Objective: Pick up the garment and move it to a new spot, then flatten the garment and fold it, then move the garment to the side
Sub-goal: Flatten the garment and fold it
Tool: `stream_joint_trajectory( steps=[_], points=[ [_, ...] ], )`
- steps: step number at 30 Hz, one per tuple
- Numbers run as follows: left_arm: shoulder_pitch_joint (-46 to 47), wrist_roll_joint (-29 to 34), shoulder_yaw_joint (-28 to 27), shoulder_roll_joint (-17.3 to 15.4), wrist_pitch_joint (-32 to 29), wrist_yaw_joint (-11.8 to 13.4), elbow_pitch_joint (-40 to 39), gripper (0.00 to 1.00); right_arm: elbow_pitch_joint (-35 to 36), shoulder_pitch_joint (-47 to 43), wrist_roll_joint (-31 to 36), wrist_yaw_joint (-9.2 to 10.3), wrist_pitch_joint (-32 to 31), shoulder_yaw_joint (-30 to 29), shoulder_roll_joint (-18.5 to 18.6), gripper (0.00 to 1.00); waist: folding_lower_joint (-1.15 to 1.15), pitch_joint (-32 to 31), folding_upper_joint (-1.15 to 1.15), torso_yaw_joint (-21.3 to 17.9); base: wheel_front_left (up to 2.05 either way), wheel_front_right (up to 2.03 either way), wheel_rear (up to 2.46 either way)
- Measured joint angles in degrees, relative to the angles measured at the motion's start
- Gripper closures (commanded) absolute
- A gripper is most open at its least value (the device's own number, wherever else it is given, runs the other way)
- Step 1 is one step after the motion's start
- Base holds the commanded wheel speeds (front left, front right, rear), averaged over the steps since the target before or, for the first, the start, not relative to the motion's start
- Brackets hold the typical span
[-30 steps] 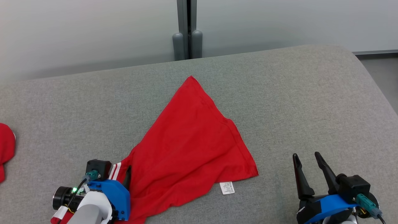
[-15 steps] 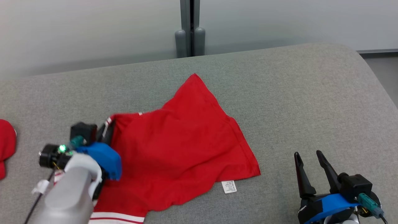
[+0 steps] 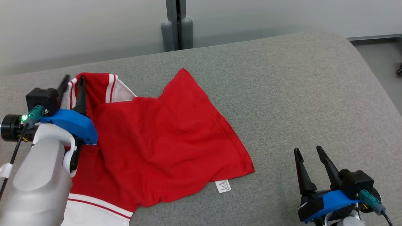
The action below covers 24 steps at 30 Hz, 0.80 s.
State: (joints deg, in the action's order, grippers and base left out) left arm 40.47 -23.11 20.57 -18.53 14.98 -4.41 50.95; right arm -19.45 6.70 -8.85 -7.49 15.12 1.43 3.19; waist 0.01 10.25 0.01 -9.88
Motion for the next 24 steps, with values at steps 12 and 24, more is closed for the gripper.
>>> stream_joint_trajectory(
  steps=[12, 24],
  points=[
    [-15.8, 6.7, -9.1, 0.5, 0.0, 2.6, -20.2, 0.0, -0.2, -1.2, -0.3, 0.0, 0.0, -0.8, -0.2, 0.0, -0.01, -3.0, -0.01, 2.7, 0.0, 0.0, 0.0],
    [-32.0, 12.3, -16.7, 7.4, 0.1, 1.8, -34.7, 0.0, 0.5, -2.7, 0.2, 0.0, 0.0, -0.3, -0.2, 0.0, -0.01, -7.7, -0.01, 8.4, 0.0, 0.0, 0.0]
  ],
)
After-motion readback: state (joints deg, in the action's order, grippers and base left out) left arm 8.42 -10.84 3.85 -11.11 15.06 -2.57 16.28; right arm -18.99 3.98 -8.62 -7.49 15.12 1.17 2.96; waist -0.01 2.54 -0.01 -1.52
